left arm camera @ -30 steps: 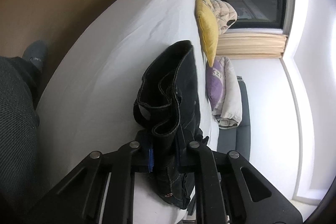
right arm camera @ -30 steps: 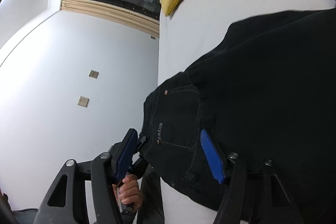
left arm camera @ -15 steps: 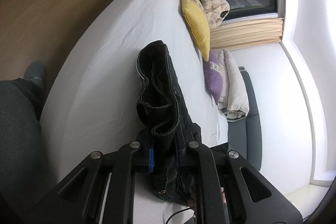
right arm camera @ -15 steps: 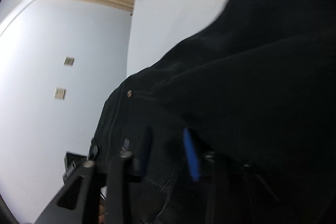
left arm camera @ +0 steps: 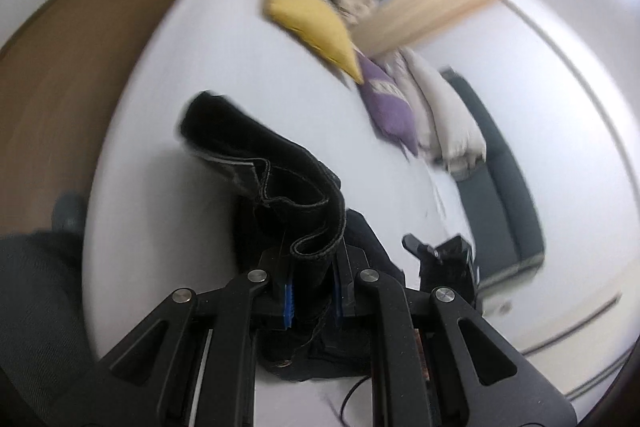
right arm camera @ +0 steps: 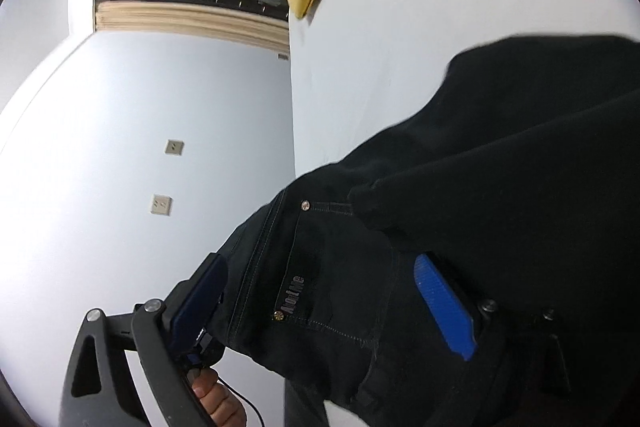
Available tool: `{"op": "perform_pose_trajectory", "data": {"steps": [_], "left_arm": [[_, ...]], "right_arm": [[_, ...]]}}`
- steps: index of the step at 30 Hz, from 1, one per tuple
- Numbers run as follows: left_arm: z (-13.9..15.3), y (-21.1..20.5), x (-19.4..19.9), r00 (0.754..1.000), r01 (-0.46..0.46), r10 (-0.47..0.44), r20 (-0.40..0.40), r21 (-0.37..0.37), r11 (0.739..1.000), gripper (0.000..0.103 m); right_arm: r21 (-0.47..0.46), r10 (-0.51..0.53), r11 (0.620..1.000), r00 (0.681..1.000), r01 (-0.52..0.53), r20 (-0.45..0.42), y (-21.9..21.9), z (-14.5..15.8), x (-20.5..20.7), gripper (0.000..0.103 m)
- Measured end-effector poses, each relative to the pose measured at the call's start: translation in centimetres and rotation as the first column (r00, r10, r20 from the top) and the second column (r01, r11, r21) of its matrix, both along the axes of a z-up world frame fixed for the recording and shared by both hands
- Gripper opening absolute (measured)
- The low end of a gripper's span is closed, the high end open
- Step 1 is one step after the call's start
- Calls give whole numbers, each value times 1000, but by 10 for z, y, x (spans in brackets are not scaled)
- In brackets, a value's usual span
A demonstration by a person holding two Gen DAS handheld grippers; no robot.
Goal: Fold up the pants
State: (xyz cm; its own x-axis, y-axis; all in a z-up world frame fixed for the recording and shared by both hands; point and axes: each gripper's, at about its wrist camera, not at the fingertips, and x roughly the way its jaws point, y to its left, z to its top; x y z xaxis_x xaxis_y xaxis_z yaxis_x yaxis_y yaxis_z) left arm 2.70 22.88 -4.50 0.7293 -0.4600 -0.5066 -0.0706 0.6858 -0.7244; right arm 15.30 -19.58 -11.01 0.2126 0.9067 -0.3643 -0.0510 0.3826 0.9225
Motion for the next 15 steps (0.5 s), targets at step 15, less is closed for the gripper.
{"op": "perform_pose_trajectory", "data": {"steps": [15], "left_arm": [[-29, -277, 41, 851, 502, -508, -132, 487, 715, 12]], "right_arm": [[-49, -22, 999, 999, 24, 40, -77, 23, -6, 100]]}}
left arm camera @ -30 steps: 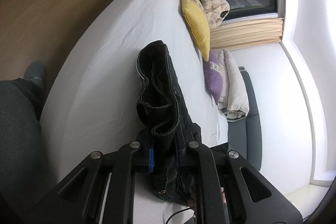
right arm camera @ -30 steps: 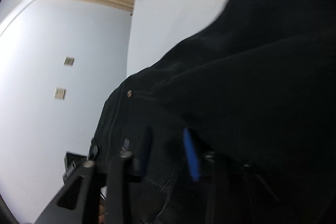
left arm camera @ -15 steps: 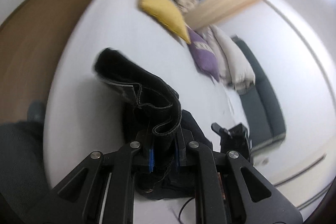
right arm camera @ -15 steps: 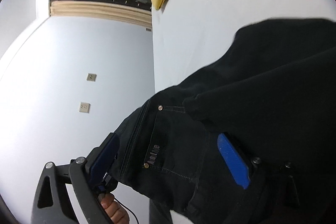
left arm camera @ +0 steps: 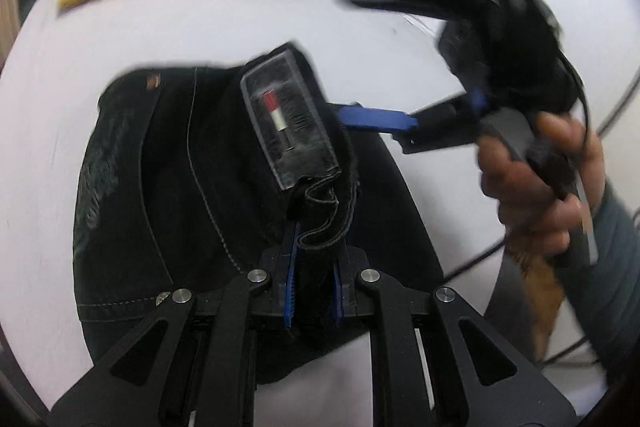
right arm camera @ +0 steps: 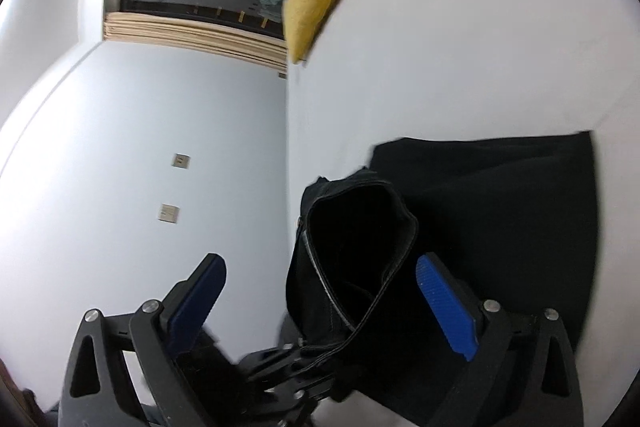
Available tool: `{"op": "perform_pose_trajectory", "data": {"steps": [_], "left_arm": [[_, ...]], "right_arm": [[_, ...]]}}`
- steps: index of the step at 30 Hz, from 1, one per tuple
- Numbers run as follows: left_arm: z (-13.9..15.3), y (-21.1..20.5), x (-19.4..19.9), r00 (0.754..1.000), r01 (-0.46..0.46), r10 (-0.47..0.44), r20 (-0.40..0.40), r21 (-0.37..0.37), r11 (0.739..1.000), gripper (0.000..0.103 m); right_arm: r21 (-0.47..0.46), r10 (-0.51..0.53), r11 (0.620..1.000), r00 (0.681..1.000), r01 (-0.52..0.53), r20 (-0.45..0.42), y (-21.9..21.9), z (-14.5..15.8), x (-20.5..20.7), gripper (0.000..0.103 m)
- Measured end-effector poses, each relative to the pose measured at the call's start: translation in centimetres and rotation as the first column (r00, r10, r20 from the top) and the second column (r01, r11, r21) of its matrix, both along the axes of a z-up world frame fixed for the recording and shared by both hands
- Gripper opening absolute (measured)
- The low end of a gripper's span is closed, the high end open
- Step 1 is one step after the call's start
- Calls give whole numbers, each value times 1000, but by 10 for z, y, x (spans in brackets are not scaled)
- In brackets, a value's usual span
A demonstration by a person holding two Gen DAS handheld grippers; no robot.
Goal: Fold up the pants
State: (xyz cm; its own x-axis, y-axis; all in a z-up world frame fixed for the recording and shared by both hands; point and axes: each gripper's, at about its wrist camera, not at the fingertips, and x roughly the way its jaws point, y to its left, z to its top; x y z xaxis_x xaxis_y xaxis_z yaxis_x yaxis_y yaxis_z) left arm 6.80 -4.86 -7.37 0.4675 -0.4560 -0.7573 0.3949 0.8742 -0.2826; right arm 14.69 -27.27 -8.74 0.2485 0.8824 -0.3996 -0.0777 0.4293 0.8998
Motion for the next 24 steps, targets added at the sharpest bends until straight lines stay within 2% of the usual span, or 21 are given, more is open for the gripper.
{"op": "perform_pose_trajectory", "data": {"steps": [4, 7, 8, 9, 10, 12, 15, 19, 24], "left_arm": [[4, -9, -3, 999, 14, -15, 28, 36, 999, 12], [4, -13, -10, 999, 26, -29, 45, 74, 997, 12], [5, -15, -11, 998, 32, -36, 51, 88, 996, 12], [2, -23, -19, 998, 38, -43, 55, 95, 995, 12], [2, -28, -20, 997, 39, -46, 64, 109, 993, 12], [4, -35, -20, 996, 42, -52, 79, 122, 992, 12], [7, -45, -24, 993, 63, -75, 95, 121, 991, 12], [5, -68, -26, 985, 107, -125, 121, 138, 985, 12], [3, -100, -30, 973, 168, -188, 132, 146, 975, 12]], "right_arm": [[-11, 38, 999, 997, -38, -62, 14, -21, -2, 100], [-21, 67, 997, 997, -68, -30, 33, -19, -2, 98], [-40, 81, 996, 997, -81, -11, 40, -15, -1, 85], [-89, 100, 991, 995, -98, 13, 51, -12, 0, 68], [-132, 109, 986, 994, -106, 18, 49, -13, 0, 62], [-199, 112, 974, 993, -105, 24, 55, -13, 2, 27], [-206, 95, 975, 995, -85, 43, 48, -9, 2, 20], [-217, 64, 975, 996, -47, 69, 31, -1, -3, 18], [-217, 12, 976, 998, 0, 57, 3, -6, -7, 18]]}}
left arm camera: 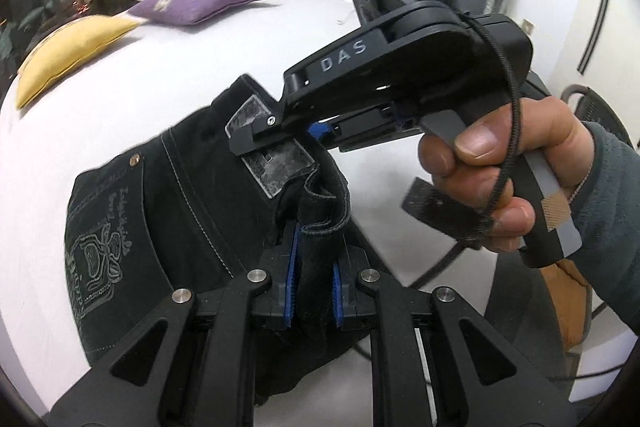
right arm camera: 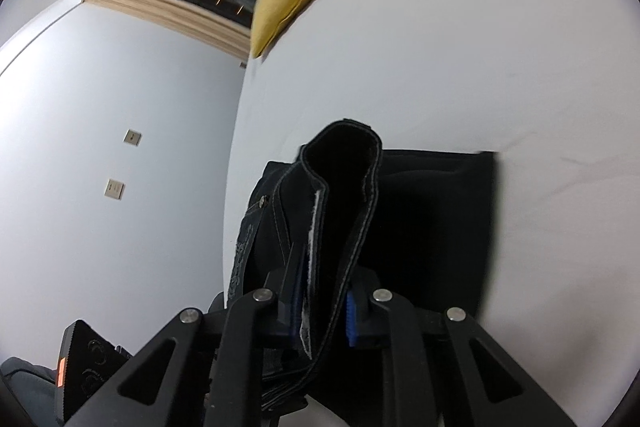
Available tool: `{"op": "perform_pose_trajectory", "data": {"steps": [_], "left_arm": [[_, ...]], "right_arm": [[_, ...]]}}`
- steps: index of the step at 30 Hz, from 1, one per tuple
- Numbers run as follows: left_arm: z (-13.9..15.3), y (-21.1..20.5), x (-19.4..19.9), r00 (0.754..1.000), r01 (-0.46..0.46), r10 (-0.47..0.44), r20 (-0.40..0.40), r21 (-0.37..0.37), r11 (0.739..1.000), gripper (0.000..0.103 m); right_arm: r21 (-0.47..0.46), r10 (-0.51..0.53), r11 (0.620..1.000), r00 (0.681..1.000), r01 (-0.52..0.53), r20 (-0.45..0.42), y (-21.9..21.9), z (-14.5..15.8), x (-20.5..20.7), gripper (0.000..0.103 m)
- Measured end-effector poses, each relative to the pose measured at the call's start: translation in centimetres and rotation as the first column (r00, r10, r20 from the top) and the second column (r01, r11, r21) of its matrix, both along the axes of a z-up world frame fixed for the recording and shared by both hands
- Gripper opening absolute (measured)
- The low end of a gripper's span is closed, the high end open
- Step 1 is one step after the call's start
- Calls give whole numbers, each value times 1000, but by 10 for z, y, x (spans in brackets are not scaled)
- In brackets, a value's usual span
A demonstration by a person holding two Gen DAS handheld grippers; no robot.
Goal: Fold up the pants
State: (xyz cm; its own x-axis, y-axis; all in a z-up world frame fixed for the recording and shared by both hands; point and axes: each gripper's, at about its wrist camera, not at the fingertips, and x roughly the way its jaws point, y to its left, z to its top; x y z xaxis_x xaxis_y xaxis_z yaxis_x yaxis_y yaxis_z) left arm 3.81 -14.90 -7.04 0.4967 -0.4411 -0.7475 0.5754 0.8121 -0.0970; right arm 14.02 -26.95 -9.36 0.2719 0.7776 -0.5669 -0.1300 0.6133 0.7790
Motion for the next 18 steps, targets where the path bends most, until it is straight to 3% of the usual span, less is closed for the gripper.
{"op": "perform_pose_trajectory", "data": {"steps": [5, 7, 10, 11, 14, 15, 18], "left_arm": [[-25, -25, 0, 999, 32, -31, -16, 50, 998, 12], [-47, -30, 6, 998, 35, -31, -47, 87, 996, 13], [-64, -31, 5, 997, 51, -46, -63, 85, 995, 18], [-61, -29, 3, 996, 58, -54, -66, 70, 996, 25], [-46, -7, -5, 987, 77, -76, -139, 2, 997, 58], [-34, 8, -12, 991, 55, -57, -120, -20, 998, 58], [-7, 50, -15, 996, -22, 16, -83, -73, 997, 59]], "right_arm": [[0, -32, 999, 999, 32, -30, -9, -15, 1, 18], [-4, -40, 999, 998, 40, -55, -7, -30, 4, 18], [17, -80, 996, 990, 82, -119, -13, -53, 9, 28], [49, -89, 994, 987, 96, -132, -25, -59, 8, 31], [65, -147, 986, 982, 155, -116, -35, -45, -1, 61], [46, -174, 983, 980, 179, -101, -40, -37, -5, 76], [9, -257, 966, 966, 258, -36, -56, -9, -26, 81]]}}
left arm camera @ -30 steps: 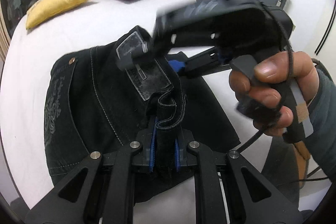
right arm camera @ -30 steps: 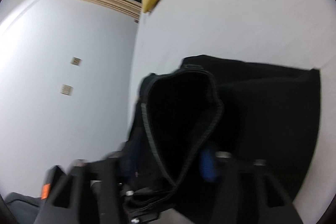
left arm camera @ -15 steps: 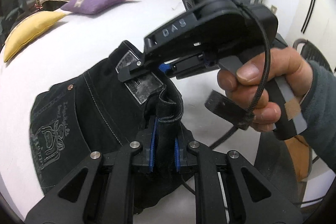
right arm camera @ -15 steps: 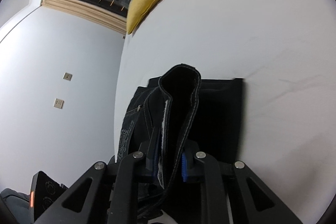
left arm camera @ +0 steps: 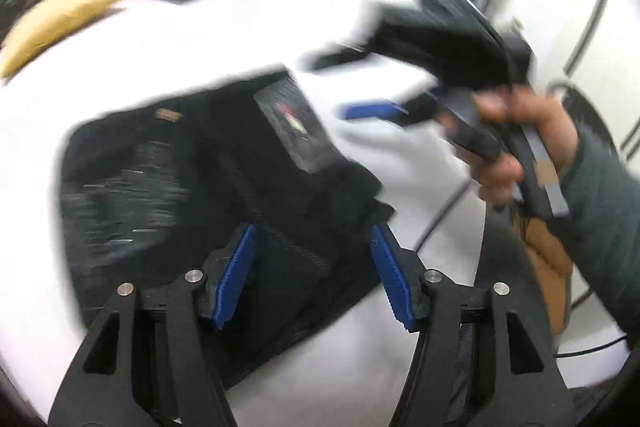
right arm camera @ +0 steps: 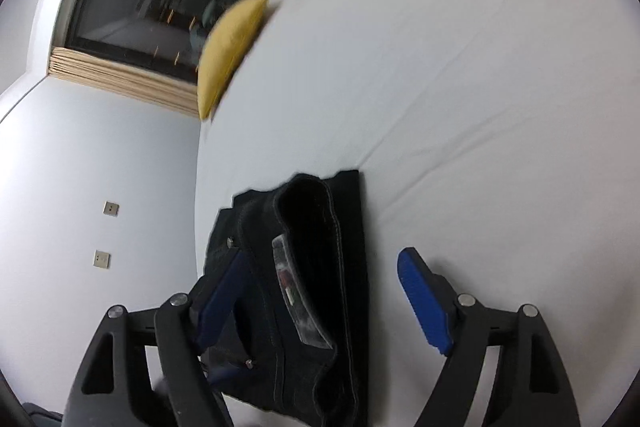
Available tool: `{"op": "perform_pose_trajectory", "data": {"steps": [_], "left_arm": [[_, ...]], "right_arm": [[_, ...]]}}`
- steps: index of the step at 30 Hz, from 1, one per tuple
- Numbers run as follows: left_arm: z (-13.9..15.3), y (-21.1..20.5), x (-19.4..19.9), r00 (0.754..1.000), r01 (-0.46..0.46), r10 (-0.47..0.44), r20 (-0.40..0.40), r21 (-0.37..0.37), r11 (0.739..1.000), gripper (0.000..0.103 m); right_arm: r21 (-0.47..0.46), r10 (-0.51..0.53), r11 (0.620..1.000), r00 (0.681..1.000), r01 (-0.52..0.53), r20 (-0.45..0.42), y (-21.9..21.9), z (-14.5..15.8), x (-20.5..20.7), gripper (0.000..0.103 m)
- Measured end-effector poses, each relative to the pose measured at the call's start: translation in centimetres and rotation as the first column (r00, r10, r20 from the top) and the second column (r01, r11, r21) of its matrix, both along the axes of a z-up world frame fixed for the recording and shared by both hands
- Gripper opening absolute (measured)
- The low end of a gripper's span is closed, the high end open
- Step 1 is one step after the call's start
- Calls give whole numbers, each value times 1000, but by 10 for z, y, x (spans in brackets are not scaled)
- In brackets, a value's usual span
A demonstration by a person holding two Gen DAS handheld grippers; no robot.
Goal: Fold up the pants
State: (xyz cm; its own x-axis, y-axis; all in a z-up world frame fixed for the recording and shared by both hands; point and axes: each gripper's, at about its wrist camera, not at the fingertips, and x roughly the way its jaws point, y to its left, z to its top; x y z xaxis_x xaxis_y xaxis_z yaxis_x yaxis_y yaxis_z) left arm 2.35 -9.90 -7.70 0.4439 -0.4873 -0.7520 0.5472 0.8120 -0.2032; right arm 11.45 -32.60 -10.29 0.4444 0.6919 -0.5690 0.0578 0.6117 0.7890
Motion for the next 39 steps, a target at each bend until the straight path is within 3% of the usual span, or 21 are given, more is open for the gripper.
{"op": "perform_pose_trajectory", "data": {"steps": [2, 5, 7, 9, 10, 12, 13, 14, 17, 19, 21, 25, 28, 29, 30, 31, 33, 35, 39], "left_arm": [[12, 26, 8, 997, -72, 73, 15, -28, 997, 59], [9, 61, 28, 981, -192, 192, -5, -51, 980, 60], [-8, 72, 39, 974, -221, 219, -56, -42, 974, 60], [-43, 79, 50, 961, -238, 234, -149, -5, 971, 59], [-52, 81, 50, 960, -238, 234, -156, -8, 971, 59], [-52, 82, 50, 966, -232, 230, -116, -9, 973, 59], [-48, 81, 48, 967, -228, 227, -117, 6, 974, 60], [-40, 83, 47, 966, -229, 227, -120, 1, 974, 60], [-16, 95, 42, 964, -261, 256, -72, -59, 964, 61], [0, 102, 44, 954, -300, 299, -22, -59, 952, 67], [6, 109, 53, 943, -331, 331, -14, -80, 940, 67], [-2, 102, 76, 946, -325, 325, -17, -43, 945, 71], [-42, 88, 114, 929, -347, 348, -125, 37, 937, 78], [-58, 90, 121, 915, -355, 356, -190, 38, 934, 80], [-62, 98, 123, 906, -379, 368, -208, -16, 925, 80], [-57, 100, 122, 910, -376, 364, -200, -26, 926, 80], [-45, 105, 115, 908, -394, 388, -159, -8, 919, 80], [-32, 115, 109, 900, -425, 417, -127, -43, 904, 80], [-16, 130, 102, 879, -472, 467, -94, -40, 881, 80]], "right_arm": [[40, 17, 999, 999, -19, 49, 5, 16, -14, 81], [95, 129, 985, 982, -143, 138, 43, 35, -38, 80], [117, 192, 971, 971, -209, 141, 65, 26, -49, 80], [99, 212, 971, 975, -218, 67, 80, -1, -54, 79], [84, 203, 976, 979, -202, -4, 83, -24, -54, 74], [88, 150, 985, 988, -146, -37, 75, -44, -59, 38], [120, 125, 986, 991, -119, -42, 68, -46, -62, 36], [132, 112, 986, 993, -105, -47, 62, -43, -65, 37], [21, 78, 997, 997, -78, -9, 52, -16, -69, 63], [32, 65, 997, 996, -67, 66, 50, 8, -63, 67], [46, 67, 996, 987, -74, 143, 54, 26, -49, 80], [76, 116, 988, 971, -134, 207, 85, 31, 2, 82], [17, 58, 998, 994, -60, 97, 85, -9, 42, 85], [16, 41, 999, 998, -42, 41, 81, -25, 51, 76], [32, 17, 999, 999, -18, 29, 74, -30, 49, 69], [61, 3, 998, 999, -5, 34, 70, -26, 45, 69], [20, -17, 1000, 997, 15, 71, 62, -9, 30, 79], [21, -56, 998, 991, 53, 124, 43, 7, 9, 87], [-42, -91, 994, 987, 97, 135, 26, 18, -23, 92]]}}
